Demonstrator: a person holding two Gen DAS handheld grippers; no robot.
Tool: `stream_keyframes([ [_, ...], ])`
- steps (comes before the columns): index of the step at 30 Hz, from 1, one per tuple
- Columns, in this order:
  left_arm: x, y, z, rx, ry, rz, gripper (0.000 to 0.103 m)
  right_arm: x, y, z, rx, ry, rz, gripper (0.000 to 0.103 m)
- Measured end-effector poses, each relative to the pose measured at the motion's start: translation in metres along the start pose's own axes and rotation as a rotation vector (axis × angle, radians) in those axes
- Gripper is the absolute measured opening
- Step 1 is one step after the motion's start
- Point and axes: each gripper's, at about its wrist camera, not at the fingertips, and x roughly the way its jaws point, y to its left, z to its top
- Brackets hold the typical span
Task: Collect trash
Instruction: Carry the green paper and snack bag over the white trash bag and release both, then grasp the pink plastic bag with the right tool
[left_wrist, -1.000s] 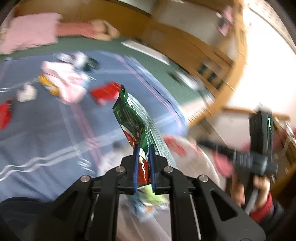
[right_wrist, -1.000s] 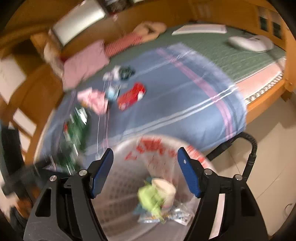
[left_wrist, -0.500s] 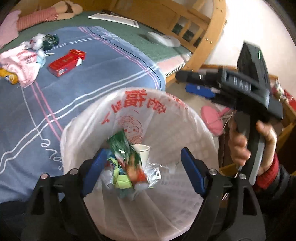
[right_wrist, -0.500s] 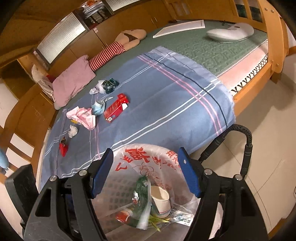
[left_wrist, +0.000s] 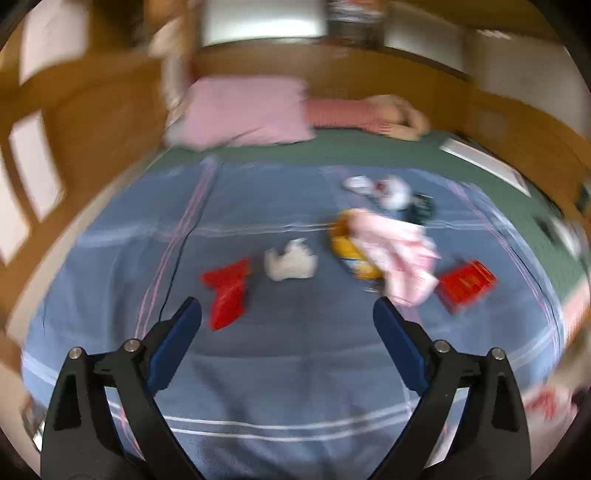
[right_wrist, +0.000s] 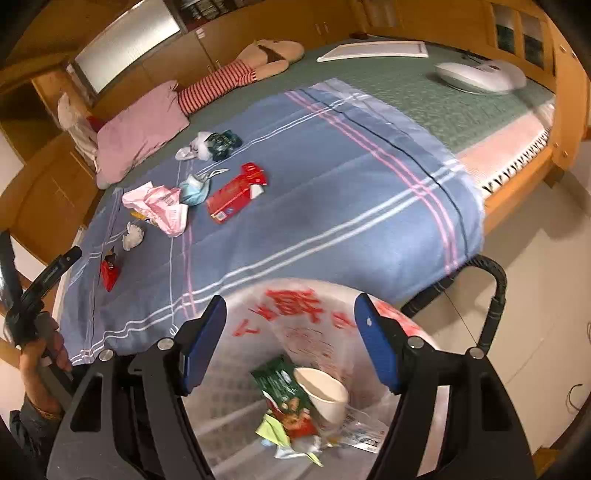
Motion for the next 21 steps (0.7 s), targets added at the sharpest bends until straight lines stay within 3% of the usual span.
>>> stream_keyframes([
  [3, 0.025, 0.032, 0.002, -0.157, 0.126, 0.008, 0.095, 0.012, 0.025, 0.007, -0.033, 0.024, 0.011, 0.071],
  [8, 0.002, 0.087, -0.006, -0.434, 0.005, 0.039, 0.095, 0.033, 0.077, 0.011, -0.108, 0.052, 0.083, 0.071],
  [11, -0.001, 0.105, -0.012, -0.564, -0.011, 0.037, 0.095, 0.054, 0.109, 0.023, -0.155, 0.054, 0.113, 0.071],
  [17, -0.001, 0.115, -0.014, -0.632, -0.012, 0.068, 0.096, 0.125, 0.195, 0.075, -0.285, 0.046, 0.134, 0.071],
  [21, 0.009, 0.111, -0.013, -0.614, 0.03, 0.057, 0.096, 0.177, 0.257, 0.113, -0.409, -0.014, 0.055, 0.071],
])
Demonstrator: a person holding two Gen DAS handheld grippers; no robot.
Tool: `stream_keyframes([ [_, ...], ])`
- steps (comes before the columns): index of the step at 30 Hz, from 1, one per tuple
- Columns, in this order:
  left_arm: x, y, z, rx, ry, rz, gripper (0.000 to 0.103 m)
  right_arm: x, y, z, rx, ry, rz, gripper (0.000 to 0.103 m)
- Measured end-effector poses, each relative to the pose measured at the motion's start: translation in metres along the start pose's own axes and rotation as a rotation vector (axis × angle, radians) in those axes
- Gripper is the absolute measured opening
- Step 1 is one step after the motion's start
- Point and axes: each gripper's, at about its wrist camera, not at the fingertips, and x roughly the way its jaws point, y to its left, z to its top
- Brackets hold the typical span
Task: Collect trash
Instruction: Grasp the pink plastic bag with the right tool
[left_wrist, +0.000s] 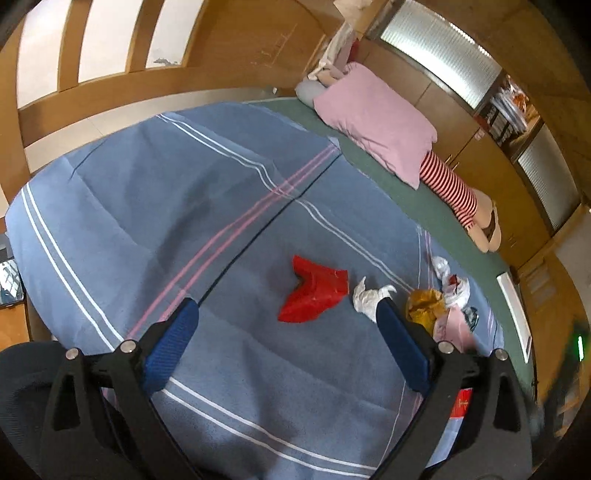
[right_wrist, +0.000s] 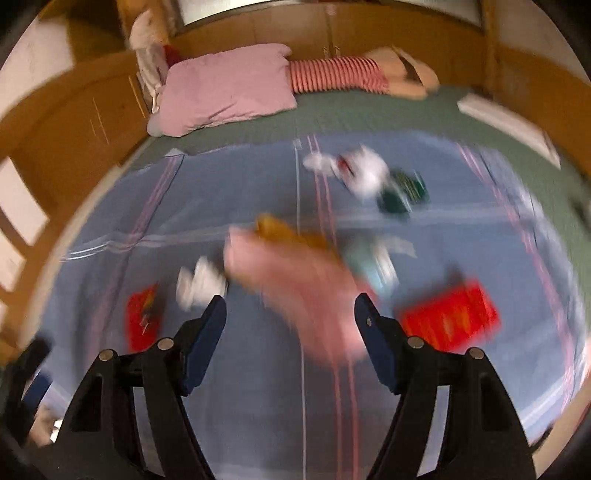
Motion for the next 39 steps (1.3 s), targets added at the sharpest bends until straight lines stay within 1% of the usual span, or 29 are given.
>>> stream_keyframes([
  [2, 0.007, -0.004, -0.001, 0.028, 0.032, 0.008, 0.097, 0.028, 0.007, 0.015, -0.004, 0.029, -0.015, 0.071],
  [3, 0.012, -0.009, -0.002, 0.055, 0.058, 0.006, 0.097, 0.041, 0.008, 0.018, -0.002, 0.054, -0.034, 0.071],
  [4, 0.016, -0.013, -0.003, 0.083, 0.08, 0.005, 0.097, 0.056, 0.009, 0.018, -0.016, 0.1, -0.068, 0.071],
  [5, 0.019, -0.018, -0.005, 0.11, 0.093, 0.009, 0.097, 0.061, 0.009, 0.016, -0.026, 0.123, -0.072, 0.063],
  [6, 0.02, -0.021, -0.006, 0.131, 0.098, 0.013, 0.097, 0.065, 0.008, 0.01, -0.029, 0.149, -0.045, 0.056],
  [7, 0.021, -0.023, -0.008, 0.142, 0.101, 0.015, 0.097, 0.066, 0.005, 0.002, -0.013, 0.177, 0.002, 0.049],
  [9, 0.023, -0.023, -0.008, 0.134, 0.107, 0.017, 0.097, 0.061, -0.002, -0.012, 0.0, 0.211, 0.042, 0.046],
  [10, 0.024, -0.021, -0.008, 0.121, 0.108, 0.017, 0.097, 0.055, -0.005, -0.022, -0.013, 0.238, 0.08, 0.046],
  [11, 0.024, -0.019, -0.008, 0.106, 0.108, 0.015, 0.097, 0.05, -0.006, -0.028, -0.022, 0.255, 0.121, 0.046],
  [12, 0.023, -0.016, -0.007, 0.08, 0.104, 0.009, 0.097, 0.043, -0.007, -0.035, -0.033, 0.277, 0.181, 0.047],
  [13, 0.023, -0.014, -0.006, 0.066, 0.102, 0.007, 0.097, 0.036, -0.008, -0.039, -0.043, 0.292, 0.237, 0.052],
  [14, 0.022, -0.012, -0.006, 0.052, 0.099, 0.005, 0.097, 0.027, -0.01, -0.042, -0.051, 0.296, 0.288, 0.061],
  [15, 0.022, -0.01, -0.005, 0.037, 0.098, 0.002, 0.097, 0.018, -0.014, -0.043, -0.047, 0.286, 0.316, 0.066],
  [16, 0.022, -0.009, -0.005, 0.027, 0.098, 0.001, 0.097, 0.007, -0.02, -0.042, -0.028, 0.254, 0.333, 0.074],
  [18, 0.022, -0.009, -0.006, 0.025, 0.1, 0.002, 0.097, -0.007, -0.032, -0.038, 0.027, 0.203, 0.354, 0.076],
  [21, 0.02, -0.012, -0.006, 0.045, 0.092, 0.002, 0.097, -0.02, -0.047, -0.035, 0.091, 0.153, 0.325, 0.077],
  [23, 0.02, -0.012, -0.006, 0.049, 0.093, 0.004, 0.097, -0.02, -0.05, -0.042, 0.103, 0.167, 0.32, 0.077],
  [25, 0.021, -0.013, -0.007, 0.049, 0.098, 0.002, 0.097, -0.013, -0.046, -0.055, 0.087, 0.216, 0.277, 0.077],
  [27, 0.02, -0.013, -0.007, 0.046, 0.092, 0.001, 0.097, -0.009, -0.042, -0.07, 0.067, 0.237, 0.233, 0.077],
  [28, 0.019, -0.012, -0.007, 0.042, 0.088, -0.003, 0.097, -0.005, -0.035, -0.076, 0.067, 0.246, 0.229, 0.077],
  [29, 0.018, -0.011, -0.006, 0.035, 0.082, -0.008, 0.097, 0.0, -0.032, -0.082, 0.077, 0.262, 0.251, 0.072],
  [30, 0.017, -0.01, -0.006, 0.028, 0.077, -0.01, 0.097, 0.004, -0.028, -0.086, 0.094, 0.277, 0.295, 0.068],
  [31, 0.016, -0.009, -0.006, 0.022, 0.073, -0.01, 0.097, 0.008, -0.024, -0.09, 0.105, 0.292, 0.339, 0.06],
  [32, 0.016, -0.007, -0.005, 0.015, 0.073, -0.011, 0.097, 0.009, -0.019, -0.091, 0.107, 0.3, 0.363, 0.056],
  [35, 0.016, -0.005, -0.005, 0.0, 0.075, -0.013, 0.097, 0.007, 0.0, -0.093, 0.079, 0.31, 0.405, 0.055],
  [36, 0.016, -0.005, -0.004, 0.001, 0.073, -0.014, 0.097, 0.004, 0.005, -0.094, 0.073, 0.315, 0.428, 0.055],
  [37, 0.015, -0.005, -0.005, 0.001, 0.071, -0.014, 0.097, 0.003, 0.012, -0.095, 0.068, 0.327, 0.484, 0.055],
  [38, 0.015, -0.006, -0.005, 0.003, 0.071, -0.013, 0.097, 0.0, 0.015, -0.096, 0.065, 0.336, 0.516, 0.055],
  [39, 0.016, -0.006, -0.005, 0.004, 0.074, -0.014, 0.097, -0.002, 0.019, -0.097, 0.062, 0.34, 0.528, 0.055],
])
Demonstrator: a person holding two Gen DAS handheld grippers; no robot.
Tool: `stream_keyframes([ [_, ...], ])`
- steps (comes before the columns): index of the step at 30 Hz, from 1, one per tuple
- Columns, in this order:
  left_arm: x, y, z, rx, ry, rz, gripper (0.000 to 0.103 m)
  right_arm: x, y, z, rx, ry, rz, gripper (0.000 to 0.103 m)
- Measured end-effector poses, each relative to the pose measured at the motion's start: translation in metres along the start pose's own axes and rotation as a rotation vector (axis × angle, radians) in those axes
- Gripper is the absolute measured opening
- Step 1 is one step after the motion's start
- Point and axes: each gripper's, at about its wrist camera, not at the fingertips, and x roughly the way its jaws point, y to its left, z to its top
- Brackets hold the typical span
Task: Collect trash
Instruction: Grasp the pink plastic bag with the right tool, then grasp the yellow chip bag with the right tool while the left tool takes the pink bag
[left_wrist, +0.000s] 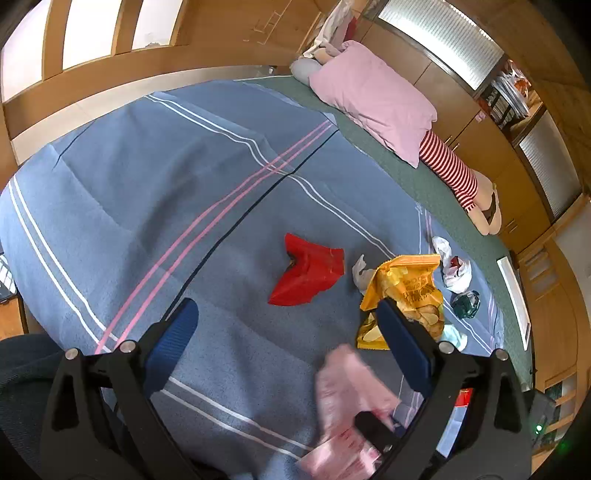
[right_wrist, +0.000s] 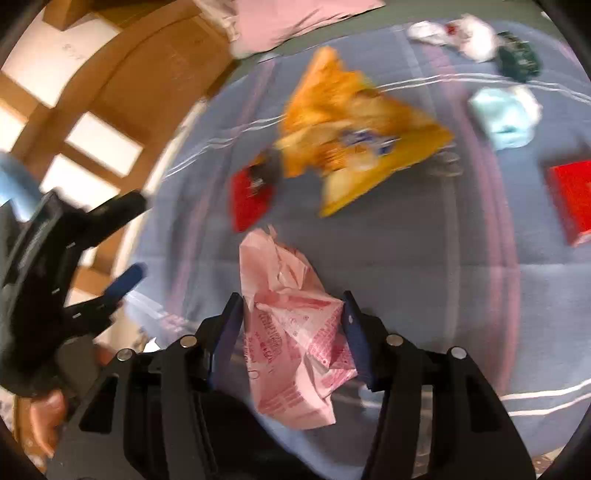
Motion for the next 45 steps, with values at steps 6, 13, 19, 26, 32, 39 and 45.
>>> stream_keyframes([
  [6, 0.0, -0.001, 0.0, 0.001, 0.003, 0.0, 0.097, -0.01, -0.006, 0.002, 0.064, -0.075, -0.04, 0.065],
  [13, 0.001, -0.004, -0.002, 0.011, 0.01, 0.003, 0.097, -0.055, -0.038, -0.003, 0.215, -0.285, -0.041, 0.065],
  [19, -0.012, 0.019, 0.002, -0.127, -0.067, -0.038, 0.097, -0.051, -0.043, 0.038, 0.274, -0.321, -0.167, 0.081],
  [26, -0.01, 0.024, 0.003, -0.16, -0.051, -0.053, 0.097, -0.017, -0.028, 0.079, 0.25, -0.295, -0.258, 0.082],
  [32, -0.009, 0.021, 0.002, -0.145, -0.043, -0.056, 0.097, 0.021, -0.031, 0.089, 0.228, -0.232, -0.309, 0.08],
  [39, -0.008, 0.021, 0.001, -0.141, -0.038, -0.059, 0.097, 0.025, -0.027, 0.075, 0.157, -0.201, -0.243, 0.017],
  [45, -0.008, 0.02, 0.0, -0.139, -0.036, -0.058, 0.097, -0.011, -0.03, 0.053, 0.148, -0.274, -0.249, 0.016],
])
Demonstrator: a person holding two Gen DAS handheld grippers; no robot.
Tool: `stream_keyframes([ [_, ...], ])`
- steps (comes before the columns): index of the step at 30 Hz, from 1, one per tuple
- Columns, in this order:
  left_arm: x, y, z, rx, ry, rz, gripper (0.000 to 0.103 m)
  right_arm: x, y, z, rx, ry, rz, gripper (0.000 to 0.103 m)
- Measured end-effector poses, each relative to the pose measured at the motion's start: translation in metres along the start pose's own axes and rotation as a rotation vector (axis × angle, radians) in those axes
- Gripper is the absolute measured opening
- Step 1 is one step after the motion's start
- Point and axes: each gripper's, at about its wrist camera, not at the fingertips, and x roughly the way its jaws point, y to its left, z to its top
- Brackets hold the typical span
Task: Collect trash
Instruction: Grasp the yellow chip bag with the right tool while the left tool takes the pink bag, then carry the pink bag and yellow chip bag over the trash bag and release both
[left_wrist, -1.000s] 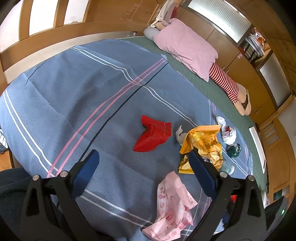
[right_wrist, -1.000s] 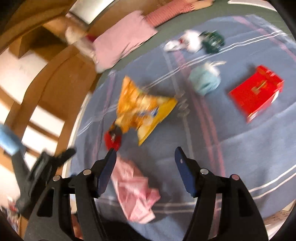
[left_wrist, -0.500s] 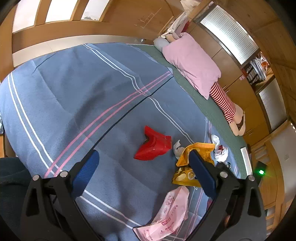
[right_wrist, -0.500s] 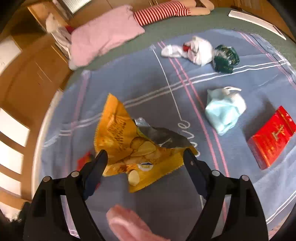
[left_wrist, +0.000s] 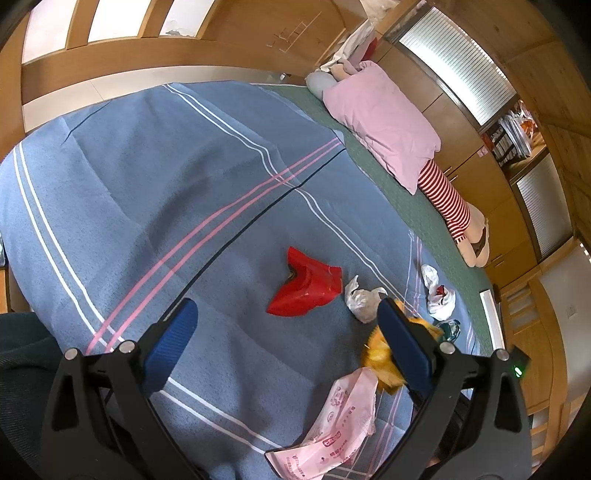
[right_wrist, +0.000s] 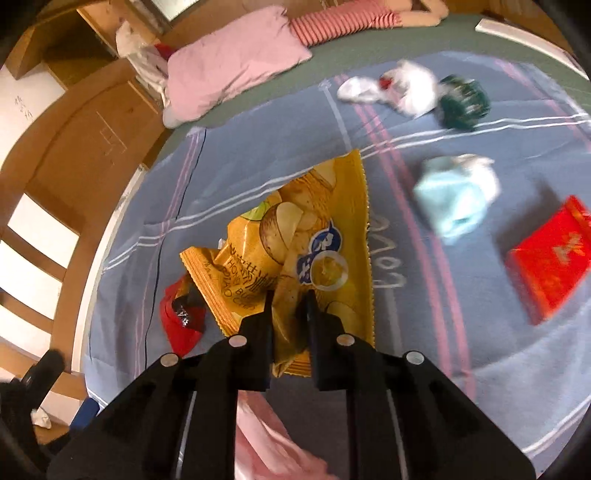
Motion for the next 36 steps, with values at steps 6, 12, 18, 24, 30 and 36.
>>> stream_keyframes([
  [6, 0.019, -0.03, -0.013, 0.192, 0.098, 0.056, 0.099, -0.079, -0.032, -0.011, 0.006, -0.152, -0.055, 0.016],
  [12, 0.047, -0.081, -0.064, 0.514, 0.305, -0.027, 0.099, -0.135, -0.077, -0.043, 0.066, -0.206, -0.082, 0.016],
  [18, 0.064, -0.09, -0.091, 0.585, 0.456, -0.047, 0.098, -0.154, -0.093, -0.079, 0.067, -0.21, -0.085, 0.016],
  [24, 0.062, -0.106, -0.11, 0.777, 0.403, 0.013, 0.092, -0.146, -0.095, -0.093, 0.071, -0.177, -0.078, 0.016],
  [30, 0.067, -0.106, -0.113, 0.81, 0.425, 0.02, 0.059, -0.146, -0.079, -0.093, 0.021, -0.183, -0.084, 0.016],
  [36, 0.058, -0.104, -0.109, 0.792, 0.387, -0.004, 0.051, -0.139, -0.072, -0.096, 0.005, -0.17, -0.086, 0.016],
])
